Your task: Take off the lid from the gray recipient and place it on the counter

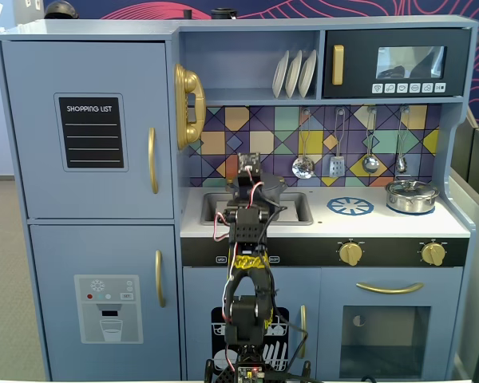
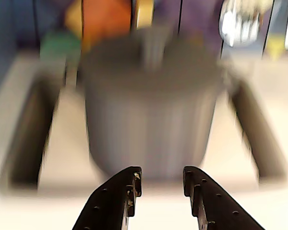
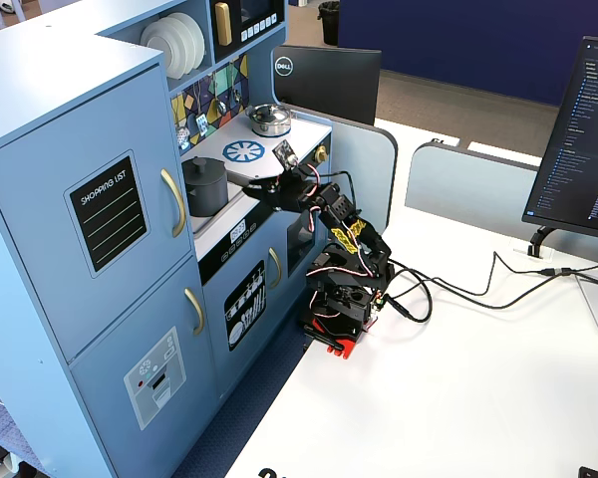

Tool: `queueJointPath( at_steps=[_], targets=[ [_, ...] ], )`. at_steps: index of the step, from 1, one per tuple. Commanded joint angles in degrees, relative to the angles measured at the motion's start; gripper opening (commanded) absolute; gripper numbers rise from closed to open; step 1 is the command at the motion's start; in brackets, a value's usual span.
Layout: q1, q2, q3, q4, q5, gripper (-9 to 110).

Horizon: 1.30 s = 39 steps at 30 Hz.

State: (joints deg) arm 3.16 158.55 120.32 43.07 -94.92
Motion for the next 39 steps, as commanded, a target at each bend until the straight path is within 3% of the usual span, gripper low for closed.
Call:
queueJointPath(
  at_steps=[1,7,13,39],
  targets=[
    [0.6,-6.9,-5.8,-10.0,2.5,6],
    [1.7,-14.9,-6.2,-23.8,5.5,12],
    [2.0,-19.4,-6.1,-29.4,4.3,15],
    [-2.1,-34.7,-14.5,-35.1,1.3,14]
  ],
)
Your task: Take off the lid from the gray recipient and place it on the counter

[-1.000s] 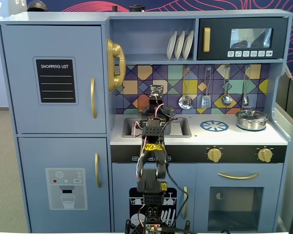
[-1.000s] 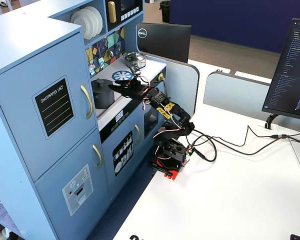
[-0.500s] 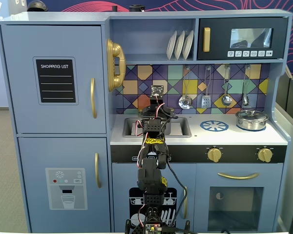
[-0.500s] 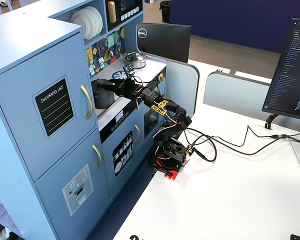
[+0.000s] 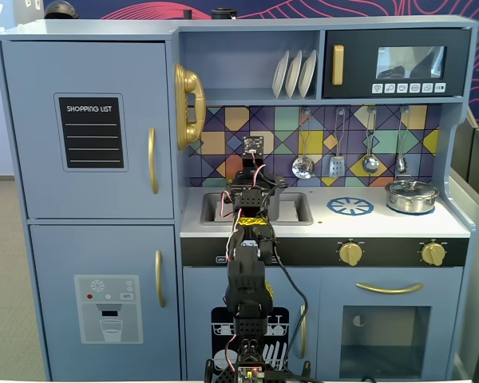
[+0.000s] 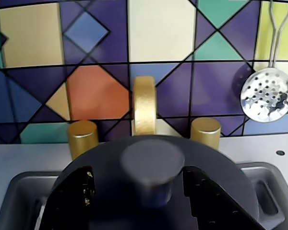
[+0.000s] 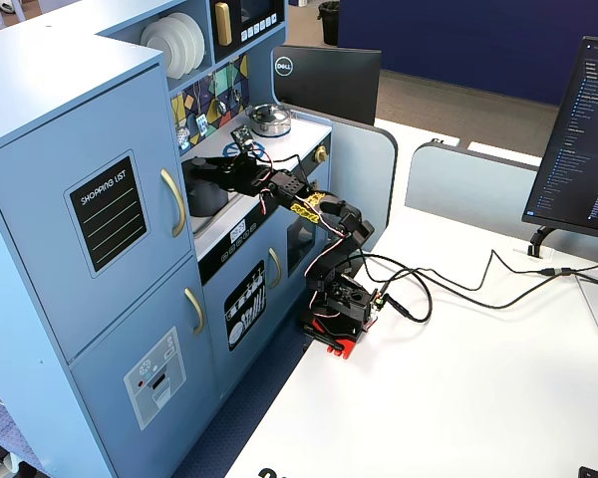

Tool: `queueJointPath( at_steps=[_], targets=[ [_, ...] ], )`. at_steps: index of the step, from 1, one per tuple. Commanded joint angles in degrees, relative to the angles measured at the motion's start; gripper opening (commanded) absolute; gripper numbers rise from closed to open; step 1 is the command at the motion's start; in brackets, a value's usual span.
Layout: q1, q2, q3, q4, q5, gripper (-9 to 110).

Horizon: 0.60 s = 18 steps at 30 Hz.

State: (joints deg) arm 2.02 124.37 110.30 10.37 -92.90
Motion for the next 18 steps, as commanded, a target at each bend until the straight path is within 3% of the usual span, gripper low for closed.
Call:
queueJointPath(
  at_steps=[1,11,15,18],
  targets=[
    [-1.1,-1.0,-4.6,-2.7,-0.8,14],
    [-0.3,-3.9,-5.2,-5.2,-0.4,12],
    [-0.4,-4.7,-5.6,-6.1,-0.4,0],
    [-0.4,-4.7,-5.8,-8.1,1.3,0]
  ],
)
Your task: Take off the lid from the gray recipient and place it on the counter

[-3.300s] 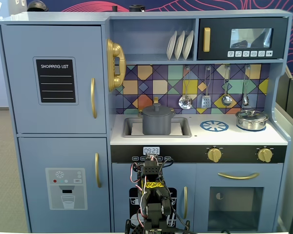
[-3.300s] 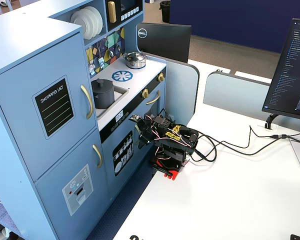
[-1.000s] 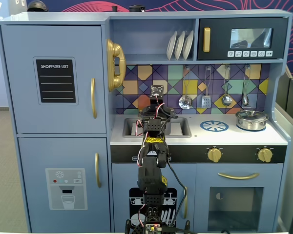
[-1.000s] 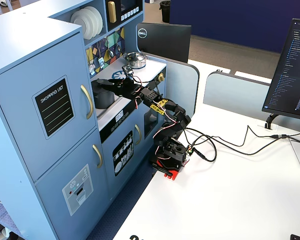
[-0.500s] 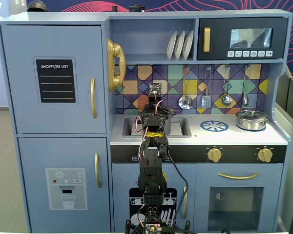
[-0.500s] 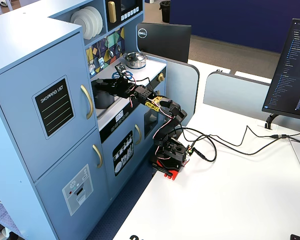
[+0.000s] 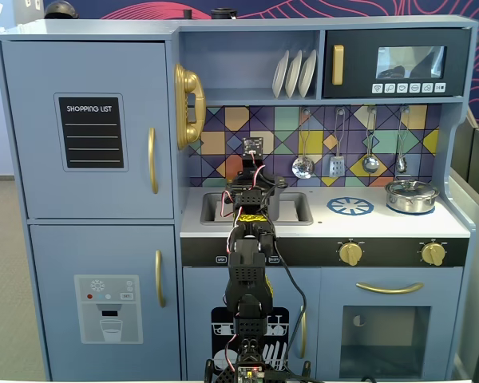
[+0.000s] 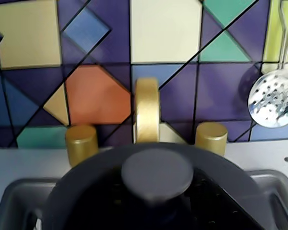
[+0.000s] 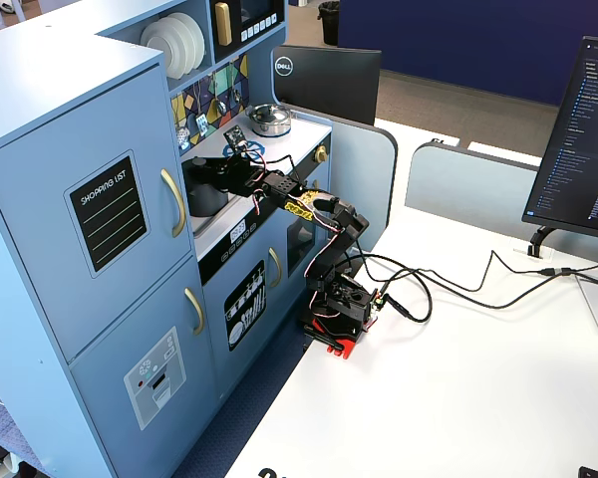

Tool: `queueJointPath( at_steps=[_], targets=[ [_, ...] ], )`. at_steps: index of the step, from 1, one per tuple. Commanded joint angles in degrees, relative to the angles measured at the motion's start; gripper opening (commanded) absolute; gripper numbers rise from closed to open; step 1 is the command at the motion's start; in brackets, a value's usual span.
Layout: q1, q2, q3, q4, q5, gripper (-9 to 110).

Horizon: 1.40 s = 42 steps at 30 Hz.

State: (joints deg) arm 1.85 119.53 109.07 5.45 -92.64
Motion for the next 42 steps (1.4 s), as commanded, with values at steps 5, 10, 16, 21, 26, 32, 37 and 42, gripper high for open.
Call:
queueJointPath(
  at_steps=[5,10,16,21,26,32,37,42],
  targets=[
    [-0.2,0.5,-7.2,-4.6,1.3,0],
    [1.7,2.0,-9.3,-3.7,1.2,0],
    [9.2,5.0,-9.0,0.1,1.9,0],
    [18.3,6.7,-8.9,4.1,4.4,0],
    [25.0,6.2,-5.3,1.1,4.8,0],
    [29.8,2.7,1.7,-7.0,5.4,0],
    [31.6,-2.5,4.3,-12.7,4.9,0],
    [32.0,-5.2,7.0,-16.3,4.6,0]
  ],
)
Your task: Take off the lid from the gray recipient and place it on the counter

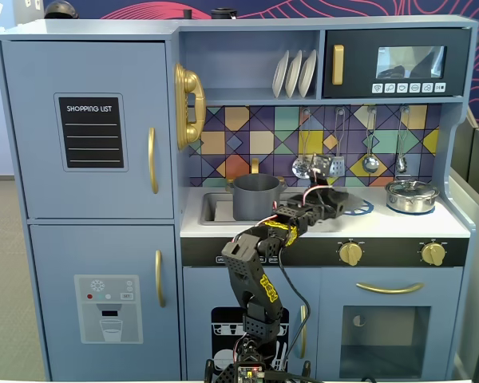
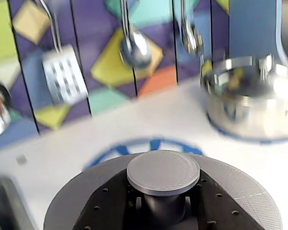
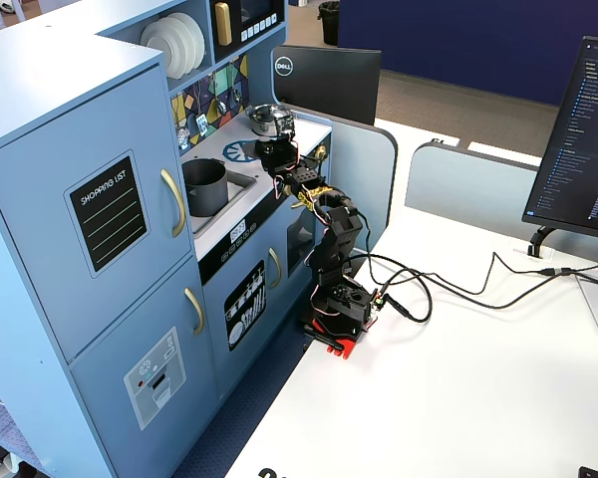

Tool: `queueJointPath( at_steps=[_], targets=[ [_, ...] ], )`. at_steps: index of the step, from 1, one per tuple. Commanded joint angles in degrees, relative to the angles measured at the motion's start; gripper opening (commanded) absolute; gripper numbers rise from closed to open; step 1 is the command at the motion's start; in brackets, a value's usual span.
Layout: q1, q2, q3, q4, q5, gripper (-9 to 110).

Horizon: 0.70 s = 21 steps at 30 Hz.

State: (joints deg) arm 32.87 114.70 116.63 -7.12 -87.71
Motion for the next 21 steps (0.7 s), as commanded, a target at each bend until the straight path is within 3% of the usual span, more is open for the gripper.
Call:
queueJointPath(
  at_steps=[1,21],
  targets=[
    [1.0,-0.8,-0.1,-4.2,-0.4,0],
    [1.8,-9.0,3.4,-11.7,-3.6,0]
  ],
)
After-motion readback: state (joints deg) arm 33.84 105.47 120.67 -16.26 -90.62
